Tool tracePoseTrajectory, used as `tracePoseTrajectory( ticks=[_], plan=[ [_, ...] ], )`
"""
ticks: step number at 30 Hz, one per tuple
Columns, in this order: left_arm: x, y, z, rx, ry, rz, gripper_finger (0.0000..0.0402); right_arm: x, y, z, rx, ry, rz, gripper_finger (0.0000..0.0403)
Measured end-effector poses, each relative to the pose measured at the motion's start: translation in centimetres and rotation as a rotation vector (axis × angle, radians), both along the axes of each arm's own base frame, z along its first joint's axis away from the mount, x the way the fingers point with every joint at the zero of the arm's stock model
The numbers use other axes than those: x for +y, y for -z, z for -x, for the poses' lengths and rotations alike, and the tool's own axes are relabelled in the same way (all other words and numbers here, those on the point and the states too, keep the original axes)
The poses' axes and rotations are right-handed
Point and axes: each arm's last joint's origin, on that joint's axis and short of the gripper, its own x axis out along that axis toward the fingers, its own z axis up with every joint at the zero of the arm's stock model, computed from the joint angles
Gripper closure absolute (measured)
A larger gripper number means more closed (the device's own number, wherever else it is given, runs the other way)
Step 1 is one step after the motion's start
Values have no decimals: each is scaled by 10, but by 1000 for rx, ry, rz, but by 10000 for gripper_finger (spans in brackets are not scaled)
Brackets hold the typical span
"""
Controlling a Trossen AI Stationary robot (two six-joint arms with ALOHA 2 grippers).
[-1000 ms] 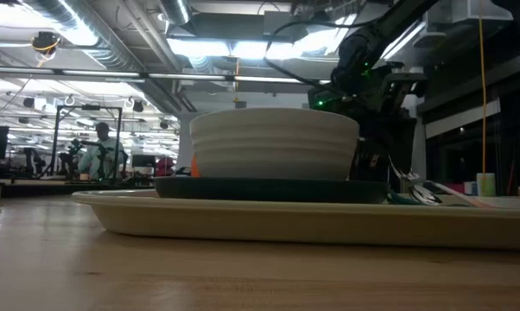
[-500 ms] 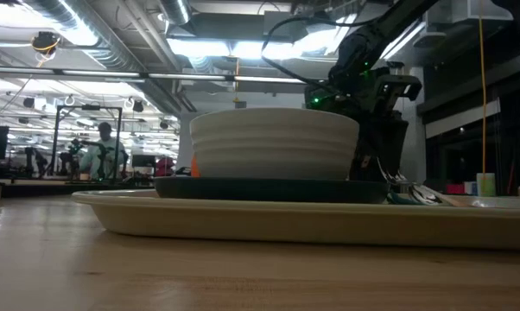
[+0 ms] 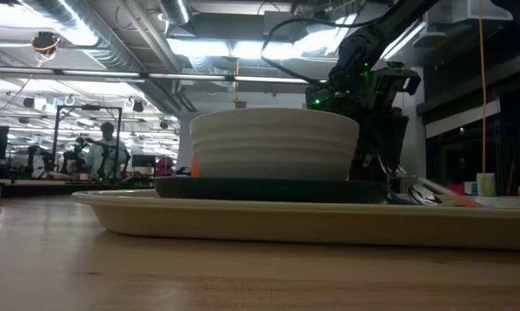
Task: Set up tray
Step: Put the orange fork on the green napkin to the left of the orange spoon
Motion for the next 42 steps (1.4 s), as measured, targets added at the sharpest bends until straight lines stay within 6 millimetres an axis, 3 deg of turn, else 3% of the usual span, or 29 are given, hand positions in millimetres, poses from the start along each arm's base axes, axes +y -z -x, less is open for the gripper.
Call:
tracePoseTrajectory(
  ticks=[8, 18, 34, 42],
  plan=[
    [6, 1, -1, -8, -9, 35, 313, 3, -3, 4, 11, 1, -92, 399],
    [6, 0, -3, -26, -2, 49, 313, -1, -1, -5, -40, 52, -53, 399],
    [6, 0, -3, -23, -2, 48, 313, -11, 0, -2, 0, 131, -33, 399],
    [6, 0, -2, -14, 0, 44, 313, -4, -18, 11, 26, 141, -94, 399]
  ],
)
